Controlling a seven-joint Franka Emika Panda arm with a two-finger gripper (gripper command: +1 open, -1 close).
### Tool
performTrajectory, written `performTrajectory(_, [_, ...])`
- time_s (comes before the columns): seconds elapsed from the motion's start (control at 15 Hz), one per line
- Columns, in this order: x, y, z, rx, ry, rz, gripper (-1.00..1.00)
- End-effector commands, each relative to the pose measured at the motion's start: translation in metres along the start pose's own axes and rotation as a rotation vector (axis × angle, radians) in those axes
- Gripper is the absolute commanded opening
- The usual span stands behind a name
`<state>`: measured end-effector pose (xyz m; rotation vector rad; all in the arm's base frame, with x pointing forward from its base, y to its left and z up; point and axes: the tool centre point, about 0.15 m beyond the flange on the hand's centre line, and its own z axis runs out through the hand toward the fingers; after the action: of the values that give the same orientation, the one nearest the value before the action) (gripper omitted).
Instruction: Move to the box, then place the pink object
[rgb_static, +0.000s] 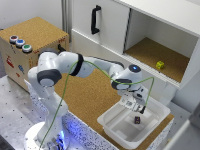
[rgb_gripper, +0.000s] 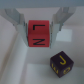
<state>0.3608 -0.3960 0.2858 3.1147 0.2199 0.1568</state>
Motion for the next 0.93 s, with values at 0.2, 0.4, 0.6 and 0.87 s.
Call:
performTrajectory(0.2, [0.028, 0.005, 0.020, 0.122, 0.052, -0.046, -1.00])
performTrajectory(0.4, [0.029, 0.000, 0.017, 0.101, 0.069, -0.053, 1.00])
performTrajectory(0.6, [0.024, -0.009, 0.010, 0.081, 0.080, -0.052, 1.00])
performTrajectory(0.87, [0.020, -0.026, -0.019, 0.072, 0.143, -0.070, 1.00])
